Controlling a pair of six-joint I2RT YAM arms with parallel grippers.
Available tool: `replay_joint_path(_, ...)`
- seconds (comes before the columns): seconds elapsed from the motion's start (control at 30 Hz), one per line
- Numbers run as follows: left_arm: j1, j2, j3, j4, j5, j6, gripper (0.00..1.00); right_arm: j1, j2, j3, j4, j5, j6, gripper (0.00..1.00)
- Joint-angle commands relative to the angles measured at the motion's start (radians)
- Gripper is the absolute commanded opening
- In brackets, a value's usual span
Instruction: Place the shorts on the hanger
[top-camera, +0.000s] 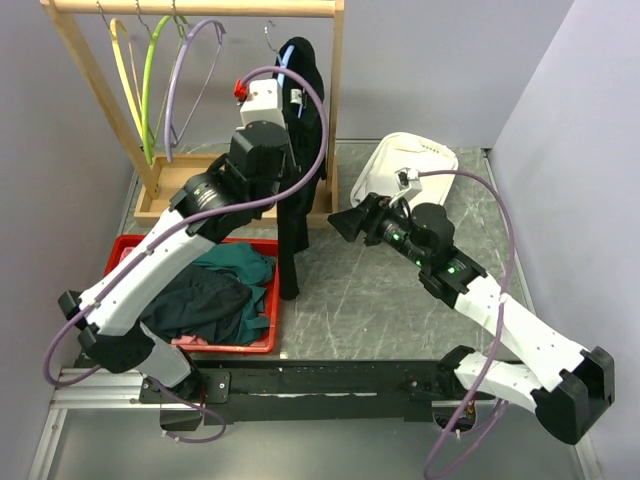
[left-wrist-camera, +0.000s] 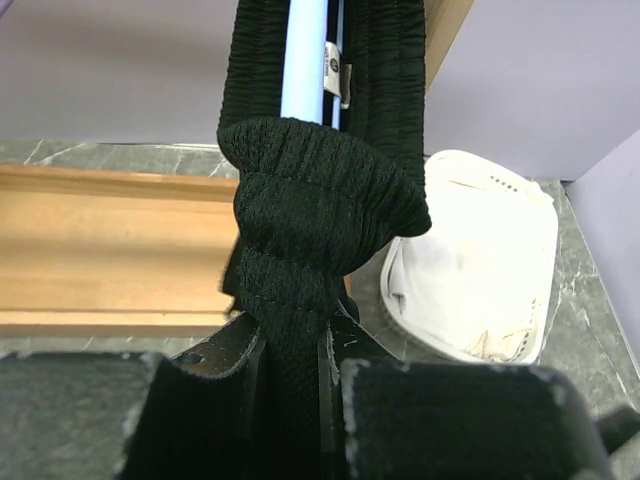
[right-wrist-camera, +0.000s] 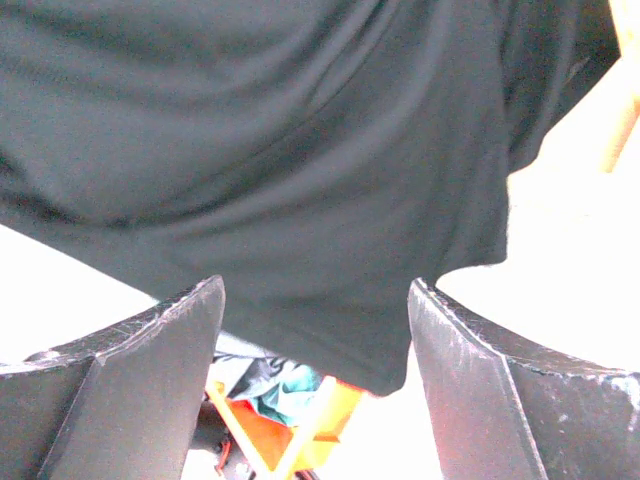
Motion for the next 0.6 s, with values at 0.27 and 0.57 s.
replay_joint_path(0.27, 0.077, 0.043, 0.127, 0.190, 0.117, 0.119, 0.01, 0.011, -0.155, -0.033, -0.076, 0.078, -0.063, 0.81)
replay_joint_path(0.57, 0.106, 0.087, 0.208, 0.175, 0.134, 0.203, 0.01, 0.010, -0.200, -0.044, -0.097, 0.081, -0.076, 0.81)
